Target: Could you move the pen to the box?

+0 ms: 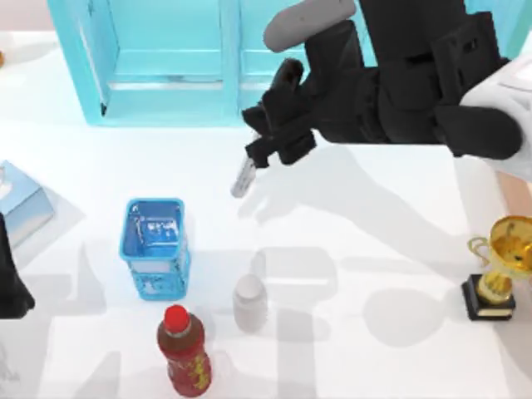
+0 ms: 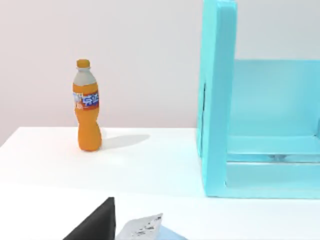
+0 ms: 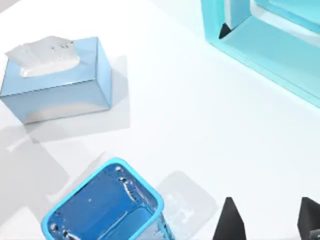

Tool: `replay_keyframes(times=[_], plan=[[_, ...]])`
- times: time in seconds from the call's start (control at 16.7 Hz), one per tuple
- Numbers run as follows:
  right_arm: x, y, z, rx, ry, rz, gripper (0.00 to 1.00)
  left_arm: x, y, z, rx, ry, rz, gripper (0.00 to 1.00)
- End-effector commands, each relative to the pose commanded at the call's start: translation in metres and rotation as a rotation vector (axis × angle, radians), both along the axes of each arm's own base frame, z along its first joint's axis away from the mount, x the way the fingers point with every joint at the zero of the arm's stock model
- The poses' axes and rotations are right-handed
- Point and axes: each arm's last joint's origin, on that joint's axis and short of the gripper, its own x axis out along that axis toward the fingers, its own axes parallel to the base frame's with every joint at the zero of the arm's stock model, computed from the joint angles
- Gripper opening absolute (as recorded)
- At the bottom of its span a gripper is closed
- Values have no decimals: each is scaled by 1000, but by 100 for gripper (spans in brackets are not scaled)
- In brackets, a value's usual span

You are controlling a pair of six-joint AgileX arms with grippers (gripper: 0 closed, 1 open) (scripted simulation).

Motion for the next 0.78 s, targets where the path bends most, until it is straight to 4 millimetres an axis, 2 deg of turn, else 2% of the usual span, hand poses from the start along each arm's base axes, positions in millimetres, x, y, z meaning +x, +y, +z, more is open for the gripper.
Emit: replay_keyframes(times=[0.24, 0.42, 0.6, 0.78], plan=[[0, 2, 1, 2, -2, 2, 0, 0, 0, 0, 0, 0, 0, 100], [5, -21, 7, -35, -9, -6, 0, 0, 0, 0, 0, 0, 0, 100], [17, -75, 16, -99, -1, -71, 0, 0, 0, 0, 0, 0, 0, 100], [24, -155, 26, -161, 20, -215, 0, 0, 0, 0, 0, 0, 0, 100]])
